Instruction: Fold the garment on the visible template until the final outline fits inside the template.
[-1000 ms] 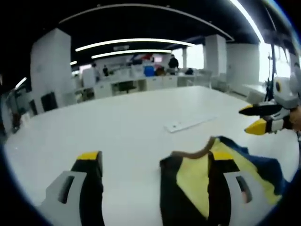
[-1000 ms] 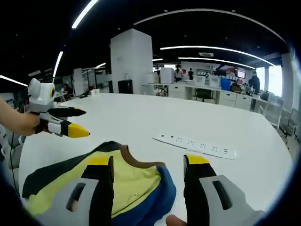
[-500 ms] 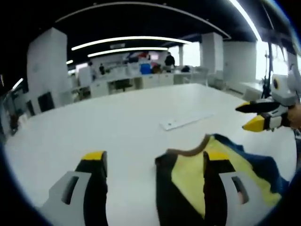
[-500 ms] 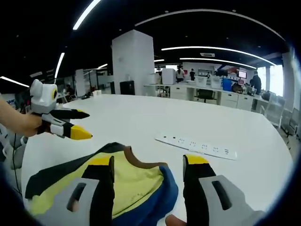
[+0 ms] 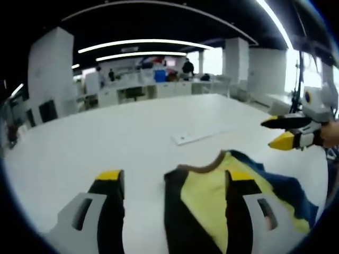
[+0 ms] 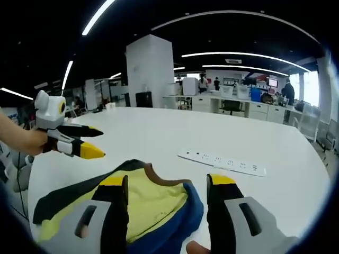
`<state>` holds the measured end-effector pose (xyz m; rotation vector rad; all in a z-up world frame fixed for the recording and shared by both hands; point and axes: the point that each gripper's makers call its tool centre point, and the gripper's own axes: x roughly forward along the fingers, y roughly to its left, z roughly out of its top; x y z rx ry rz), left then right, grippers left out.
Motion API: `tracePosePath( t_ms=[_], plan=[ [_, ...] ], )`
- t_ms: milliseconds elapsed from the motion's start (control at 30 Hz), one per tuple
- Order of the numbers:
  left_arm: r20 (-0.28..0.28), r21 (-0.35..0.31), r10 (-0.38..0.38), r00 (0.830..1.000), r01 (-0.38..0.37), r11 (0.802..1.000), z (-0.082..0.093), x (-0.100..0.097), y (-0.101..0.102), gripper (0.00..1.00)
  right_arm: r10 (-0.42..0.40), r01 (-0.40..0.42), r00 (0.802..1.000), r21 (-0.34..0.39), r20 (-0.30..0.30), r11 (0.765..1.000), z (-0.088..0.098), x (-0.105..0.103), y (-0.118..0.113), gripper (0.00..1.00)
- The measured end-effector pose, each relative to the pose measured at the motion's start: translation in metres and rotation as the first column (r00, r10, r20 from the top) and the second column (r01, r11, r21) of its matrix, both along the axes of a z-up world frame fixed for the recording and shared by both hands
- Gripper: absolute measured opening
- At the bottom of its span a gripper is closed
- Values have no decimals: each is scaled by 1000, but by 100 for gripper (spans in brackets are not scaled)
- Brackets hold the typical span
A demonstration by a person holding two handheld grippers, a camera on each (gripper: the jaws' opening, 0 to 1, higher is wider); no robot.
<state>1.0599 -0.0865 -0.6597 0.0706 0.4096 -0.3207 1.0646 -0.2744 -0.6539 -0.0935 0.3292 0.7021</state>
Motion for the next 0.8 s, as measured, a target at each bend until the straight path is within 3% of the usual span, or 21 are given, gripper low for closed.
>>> tracePosePath(
  t_ms=[800],
  plan=[
    [-42, 0, -12, 999, 12, 1000, -5, -45, -3, 70, -1, 1, 1000, 14, 0, 1000, 6, -33, -9, 56]
  ],
)
